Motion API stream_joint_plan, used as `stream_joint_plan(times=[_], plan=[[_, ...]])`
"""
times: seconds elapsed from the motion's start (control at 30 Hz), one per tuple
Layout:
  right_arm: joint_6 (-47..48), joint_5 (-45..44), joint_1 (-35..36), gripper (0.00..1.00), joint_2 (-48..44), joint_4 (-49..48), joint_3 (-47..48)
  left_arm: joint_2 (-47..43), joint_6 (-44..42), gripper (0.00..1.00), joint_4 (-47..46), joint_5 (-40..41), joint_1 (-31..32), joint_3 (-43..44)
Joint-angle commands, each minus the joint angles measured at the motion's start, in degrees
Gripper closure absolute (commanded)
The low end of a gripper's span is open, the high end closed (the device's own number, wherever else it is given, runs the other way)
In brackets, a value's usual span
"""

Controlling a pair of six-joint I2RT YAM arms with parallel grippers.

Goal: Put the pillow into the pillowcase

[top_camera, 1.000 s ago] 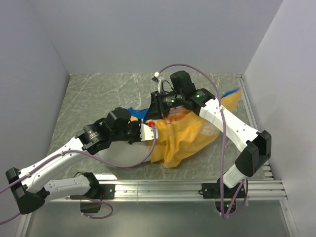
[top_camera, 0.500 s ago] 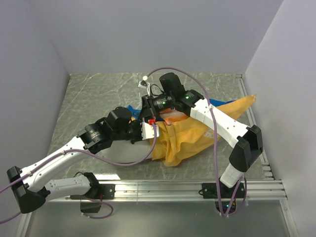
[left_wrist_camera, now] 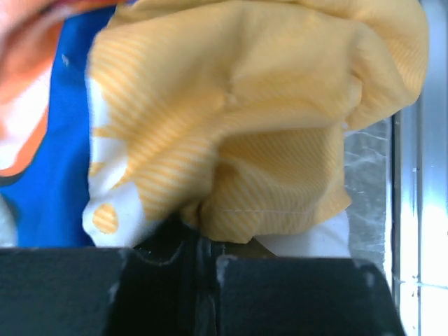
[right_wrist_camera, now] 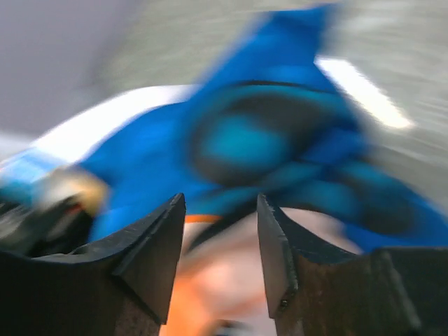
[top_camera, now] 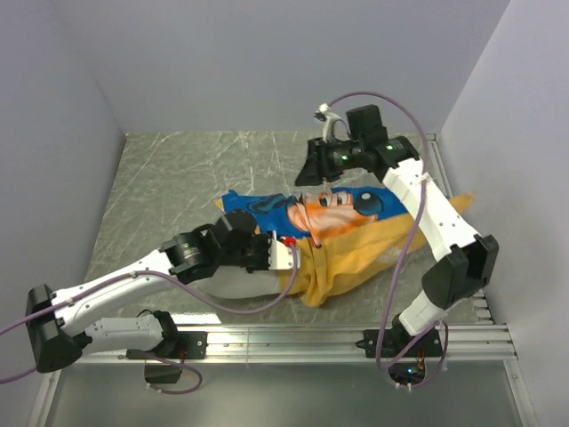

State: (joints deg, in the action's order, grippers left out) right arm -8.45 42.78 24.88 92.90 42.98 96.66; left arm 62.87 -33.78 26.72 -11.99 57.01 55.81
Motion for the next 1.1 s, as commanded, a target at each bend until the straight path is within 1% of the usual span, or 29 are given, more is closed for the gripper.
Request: stream_joint_plan(times=[0.0,0.03,0.07,0.1,0.13,0.17,0.2,0.23,0.27,0.3,0.33,0.37,0.4,0.43,0.47,0.5,0.57,0.6,0.67,0.7,0.77,0.8,0.83,0.87,0.9,0.93,1.0,1.07], plan=[[10.82,-18.59,-0.63,0.45,-5.62,10.63,-7.57,7.85,1.87,0.95,-0.25,5.12,1.7,-3.69],[11.17,-20.96,-0.63,0.44,-5.71,11.33,-10.59,9.27,4.05,0.95,-1.4,6.53,1.7,-3.87],[12.39,-21.42,-0.63,0.44,-4.24,11.6,-13.58,10.5,4.94,0.92,-2.63,6.89,1.7,-3.96],[12.66,-21.95,-0.63,0.45,-3.35,10.9,-19.35,12.52,5.73,0.87,-5.42,7.67,1.7,-4.13],[12.75,-24.39,-0.63,0.46,-2.56,8.89,-22.45,13.15,7.4,0.81,-6.58,9.16,1.7,-4.13],[12.84,-26.42,-0.63,0.46,-0.46,3.48,-25.18,13.33,8.2,0.69,-7.55,10.22,1.7,-3.87],[12.76,-27.66,-0.8,0.48,0.86,0.99,-27.99,12.89,8.73,0.62,-7.21,10.58,1.44,-3.52],[13.02,-28.28,-0.98,0.48,2.18,-2.26,-28.11,12.02,9.6,0.5,-6.16,8.93,1.0,-2.99],[13.02,-28.81,-1.15,0.49,4.72,-3.42,-27.59,10.71,10.22,0.45,-4.76,6.74,0.21,-1.77],[13.11,-29.25,-1.24,0.5,5.7,-4.47,-25.58,6.6,10.92,0.39,-2.83,3.41,-2.58,-1.15],[13.28,-29.42,-1.42,0.5,6.58,-6.14,-24.25,4.3,12.41,0.32,0.67,0.33,-4.18,-0.62],[13.8,-30.38,-1.42,0.5,8.07,-6.59,-22.76,1.93,13.29,0.29,2.53,-3.88,-5.58,0.34],[14.51,-30.31,-1.59,0.5,8.78,-7.03,-19.7,-2.36,14.69,0.27,3.59,-4.88,-6.99,0.7],[15.38,-30.3,-1.59,0.5,9.4,-7.99,-18.37,-4.14,18.1,0.23,6.21,-6.02,-10.05,1.22],[17.22,-29.96,-1.59,0.49,10.36,-8.09,-16.96,-5.55,19.79,0.22,7.63,-8.29,-11.73,2.45],[18.37,-29.0,-1.68,0.49,11.06,-8.09,-14.16,-7.57,23.72,0.21,8.69,-8.66,-15.4,3.07],[21.09,-28.28,-1.51,0.49,12.82,-8.0,-11.51,-8.64,26.65,0.18,11.5,-9.89,-19.55,4.56],[22.23,-27.24,-1.24,0.49,13.44,-7.83,-9.06,-9.34,27.97,0.17,11.77,-10.51,-24.01,4.83],[25.74,-26.35,-0.8,0.49,14.93,-7.74,-7.37,-9.52,32.88,0.12,10.21,-10.16,-28.86,4.83],[27.15,-25.22,-0.54,0.49,15.29,-7.48,-5.71,-8.56,36.9,0.1,9.58,-12.07,-35.24,4.83],[32.32,-25.12,1.3,0.49,15.38,-8.08,-5.17,-6.02,39.57,0.07,8.27,-17.42,-42.91,5.53],[34.44,-25.47,2.09,0.49,14.94,-8.79,-6.04,-2.35,42.54,0.06,7.83,-19.98,-50.43,5.8],[36.64,-26.08,2.79,0.49,14.5,-11.14,-6.92,-0.14,43.61,0.01,7.65,-25.75,-53.82,6.15],[40.49,-26.87,4.37,0.48,13.11,-12.82,-8.14,1.97,44.67,0.01,7.47,-27.72,-56.63,7.02],[42.27,-27.66,4.99,0.48,12.4,-14.58,-10.59,5.73,46.16,0.01,6.34,-29.65,-61.71,7.03],[45.24,-30.28,5.52,0.48,11.69,-18.07,-11.66,7.16,46.96,0.01,5.37,-33.24,-63.41,6.42],[46.41,-32.23,5.7,0.48,10.72,-21.0,-12.29,9.62,48.62,0.01,1.96,-35.11,-66.05,4.93],[45.72,-33.55,4.74,0.46,10.63,-21.19,-10.19,10.6,49.59,0.01,-0.69,-37.21,-66.33,1.78]])
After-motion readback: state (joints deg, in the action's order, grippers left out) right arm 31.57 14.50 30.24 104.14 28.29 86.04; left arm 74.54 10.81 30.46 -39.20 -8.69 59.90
